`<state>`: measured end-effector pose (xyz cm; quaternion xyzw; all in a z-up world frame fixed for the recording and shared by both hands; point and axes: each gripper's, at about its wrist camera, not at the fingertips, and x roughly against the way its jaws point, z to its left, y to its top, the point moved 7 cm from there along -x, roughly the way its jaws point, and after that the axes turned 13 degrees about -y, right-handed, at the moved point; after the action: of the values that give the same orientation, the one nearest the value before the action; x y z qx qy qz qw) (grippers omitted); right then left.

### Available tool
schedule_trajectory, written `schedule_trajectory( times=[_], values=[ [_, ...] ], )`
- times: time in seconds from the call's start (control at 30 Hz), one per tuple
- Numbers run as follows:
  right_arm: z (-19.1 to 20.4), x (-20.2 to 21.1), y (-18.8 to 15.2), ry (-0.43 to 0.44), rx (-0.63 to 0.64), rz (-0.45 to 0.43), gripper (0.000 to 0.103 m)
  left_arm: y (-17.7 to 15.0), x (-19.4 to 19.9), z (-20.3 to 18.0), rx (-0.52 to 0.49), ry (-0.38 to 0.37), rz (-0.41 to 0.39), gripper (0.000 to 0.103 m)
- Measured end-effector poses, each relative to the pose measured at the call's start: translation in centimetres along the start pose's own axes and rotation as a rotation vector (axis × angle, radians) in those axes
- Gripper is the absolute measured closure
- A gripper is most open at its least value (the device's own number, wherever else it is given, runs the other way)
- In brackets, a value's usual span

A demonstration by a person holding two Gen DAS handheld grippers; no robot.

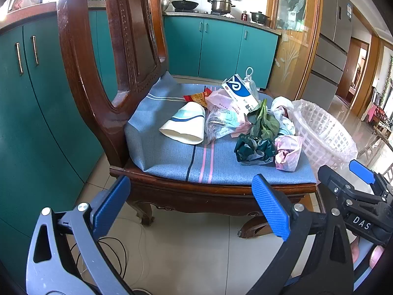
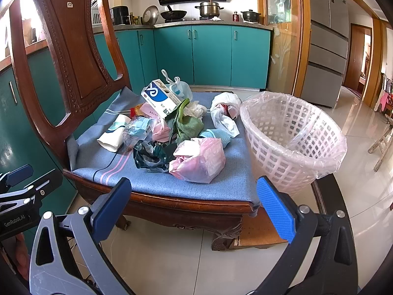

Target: Collect trash

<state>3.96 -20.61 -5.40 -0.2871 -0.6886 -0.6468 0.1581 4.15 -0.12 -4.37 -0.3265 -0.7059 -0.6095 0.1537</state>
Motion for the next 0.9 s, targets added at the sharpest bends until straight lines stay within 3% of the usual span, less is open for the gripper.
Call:
schedule_trajectory(
  times=[0.5,0.9],
  values=[
    [0.1,-0.1,-0.3,0.002,0.001,0.004,0.003,-0.4,-0.6,-0.4,-0.042,0.010,0.018,0.004],
    [0.1,-0.2,-0.2,0.001,-0.001,0.003,0.003,-0.9,-1.5,0.2,-0.030,-0.028,0.035,0.004]
  ],
)
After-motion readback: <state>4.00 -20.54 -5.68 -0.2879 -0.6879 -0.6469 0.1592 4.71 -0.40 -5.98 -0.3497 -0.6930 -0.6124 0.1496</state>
